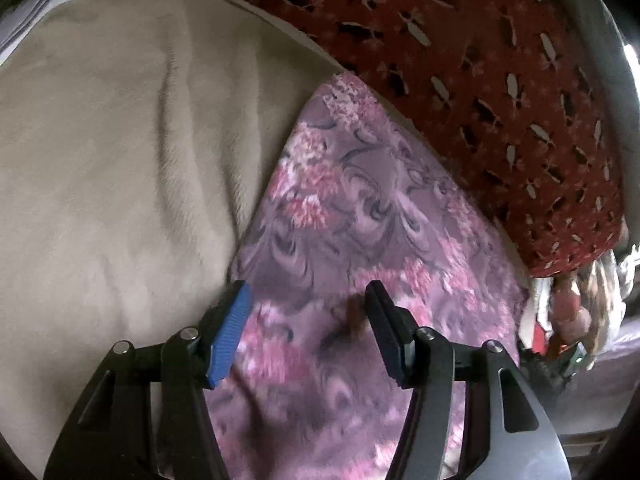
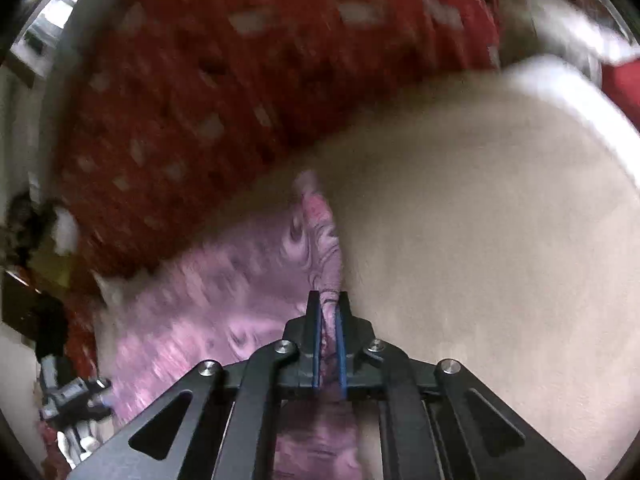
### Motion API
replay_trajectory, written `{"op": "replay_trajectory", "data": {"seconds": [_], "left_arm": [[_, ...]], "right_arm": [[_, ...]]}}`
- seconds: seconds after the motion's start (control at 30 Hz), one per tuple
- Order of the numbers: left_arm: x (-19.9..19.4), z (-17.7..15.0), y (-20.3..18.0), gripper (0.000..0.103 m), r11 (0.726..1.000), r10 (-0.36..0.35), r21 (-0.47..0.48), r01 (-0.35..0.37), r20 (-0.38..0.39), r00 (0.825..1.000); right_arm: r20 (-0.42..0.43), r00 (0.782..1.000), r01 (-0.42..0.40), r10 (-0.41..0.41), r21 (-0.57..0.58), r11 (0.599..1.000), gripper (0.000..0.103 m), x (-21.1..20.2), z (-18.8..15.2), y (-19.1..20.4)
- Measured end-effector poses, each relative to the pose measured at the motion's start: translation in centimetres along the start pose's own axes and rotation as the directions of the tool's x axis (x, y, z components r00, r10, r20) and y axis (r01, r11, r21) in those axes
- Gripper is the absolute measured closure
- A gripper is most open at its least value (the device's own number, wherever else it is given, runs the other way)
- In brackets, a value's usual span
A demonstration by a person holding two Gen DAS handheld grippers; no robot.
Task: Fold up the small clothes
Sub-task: 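Open both grippers and release the folded purple floral garment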
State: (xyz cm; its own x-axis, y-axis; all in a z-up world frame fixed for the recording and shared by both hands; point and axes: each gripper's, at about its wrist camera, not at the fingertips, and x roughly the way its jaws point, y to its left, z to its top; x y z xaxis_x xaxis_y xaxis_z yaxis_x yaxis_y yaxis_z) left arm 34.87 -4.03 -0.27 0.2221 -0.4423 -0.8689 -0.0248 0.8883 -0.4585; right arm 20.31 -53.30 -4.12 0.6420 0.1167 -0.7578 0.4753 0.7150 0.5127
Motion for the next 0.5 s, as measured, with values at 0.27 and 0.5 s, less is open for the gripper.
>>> {"op": "replay_trajectory", "data": {"seconds": [0.27, 0.5], "left_arm": [[-1.1, -6.5, 0.3, 0.044, 0.998, 0.033, 0.061, -0.035, 0.036, 0.999], [-1.8, -9.0, -0.8, 0.044, 0.983, 0.117, 0.141, -0.121, 0.033, 0.993]], "right_arm": [[0.041, 0.994, -0.110, 0.104, 0.183, 0.977, 0.050, -5.3, -6.2, -3.3], [0.181, 0.972, -0.151, 0.150, -0.004, 0.988, 0.100, -10.0, -9.6, -0.3]]}}
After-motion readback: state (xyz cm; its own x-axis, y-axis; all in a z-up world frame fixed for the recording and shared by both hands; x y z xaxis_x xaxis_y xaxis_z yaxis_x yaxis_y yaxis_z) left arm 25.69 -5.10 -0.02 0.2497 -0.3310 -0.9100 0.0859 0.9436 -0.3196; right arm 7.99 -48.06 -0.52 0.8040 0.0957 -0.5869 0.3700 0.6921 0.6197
